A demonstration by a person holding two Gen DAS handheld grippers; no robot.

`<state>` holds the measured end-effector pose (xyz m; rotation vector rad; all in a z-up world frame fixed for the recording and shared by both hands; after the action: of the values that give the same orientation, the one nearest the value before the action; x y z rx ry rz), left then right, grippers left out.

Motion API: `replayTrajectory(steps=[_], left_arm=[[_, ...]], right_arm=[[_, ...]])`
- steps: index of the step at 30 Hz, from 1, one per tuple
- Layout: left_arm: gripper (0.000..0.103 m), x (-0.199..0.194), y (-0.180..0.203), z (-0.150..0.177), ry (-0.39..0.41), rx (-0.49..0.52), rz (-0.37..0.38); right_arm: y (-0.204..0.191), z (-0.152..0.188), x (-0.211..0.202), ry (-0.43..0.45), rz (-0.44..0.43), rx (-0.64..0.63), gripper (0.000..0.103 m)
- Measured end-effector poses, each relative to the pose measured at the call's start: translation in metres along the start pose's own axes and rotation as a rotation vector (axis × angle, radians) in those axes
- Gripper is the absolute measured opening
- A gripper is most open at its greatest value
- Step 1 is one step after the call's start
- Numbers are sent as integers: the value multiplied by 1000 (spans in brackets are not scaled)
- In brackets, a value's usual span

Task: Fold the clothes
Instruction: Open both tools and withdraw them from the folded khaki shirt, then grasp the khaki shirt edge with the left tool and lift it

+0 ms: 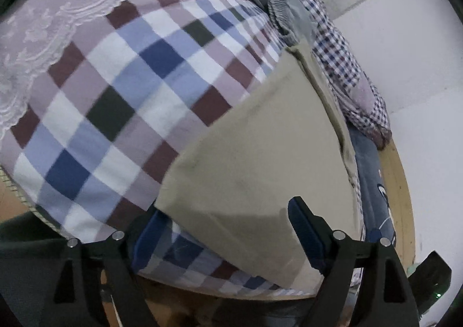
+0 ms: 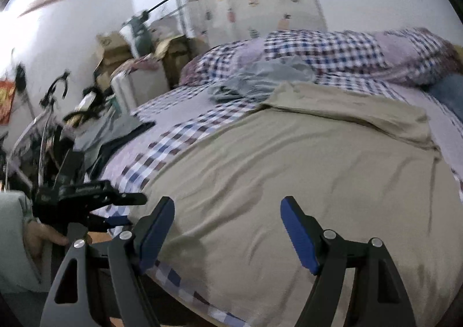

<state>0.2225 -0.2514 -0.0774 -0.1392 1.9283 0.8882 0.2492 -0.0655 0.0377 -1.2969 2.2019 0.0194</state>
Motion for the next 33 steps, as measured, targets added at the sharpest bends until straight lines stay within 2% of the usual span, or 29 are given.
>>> replayTrajectory(steps=[6,9,12,14,18,20,25,30,31,33], left_arm=[[86,-13,0,-7,10,-62,151],[79,-21,-2,-14,35,-80,207],[62,-17,-1,-14,17,-67,219],[40,-11,-1,-12,-4,-53,203],[28,-7,-5,-17,-8,-65,197],[14,-11,-8,-18,0,-81,208],[5,-20,-11,-18,15,-95,259],[5,-24,-5,-20,23,-91,300],[5,-24,-6,-22,24,-98,302],[5,-25,-9,-23,25,-111,301]], right_arm=[[-27,7,29,-58,-42,-90,79],[-43,11,43,-81,-61,-148,79],[-59,18,58,-110,-72,-227,79],[-70,24,69,-131,-78,-285,79],[-87,36,90,-166,-93,-374,79],[-91,41,98,-178,-98,-399,79],[-100,50,116,-201,-80,-469,78],[-118,54,132,-193,-94,-526,78],[-121,55,136,-193,-88,-543,77],[-126,56,142,-192,-73,-575,67]])
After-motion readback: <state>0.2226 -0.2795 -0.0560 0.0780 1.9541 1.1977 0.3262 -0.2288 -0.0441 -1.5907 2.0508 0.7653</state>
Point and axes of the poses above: each gripper's, at about its wrist camera, not at the fingertips, and x roughly the way its jaws point, y to its right, z to its underside, the point moved 7 cm from there along x, roughly the way its jaws point, and after that the axes turned 14 degrees about -z, right-handed, at the moved point
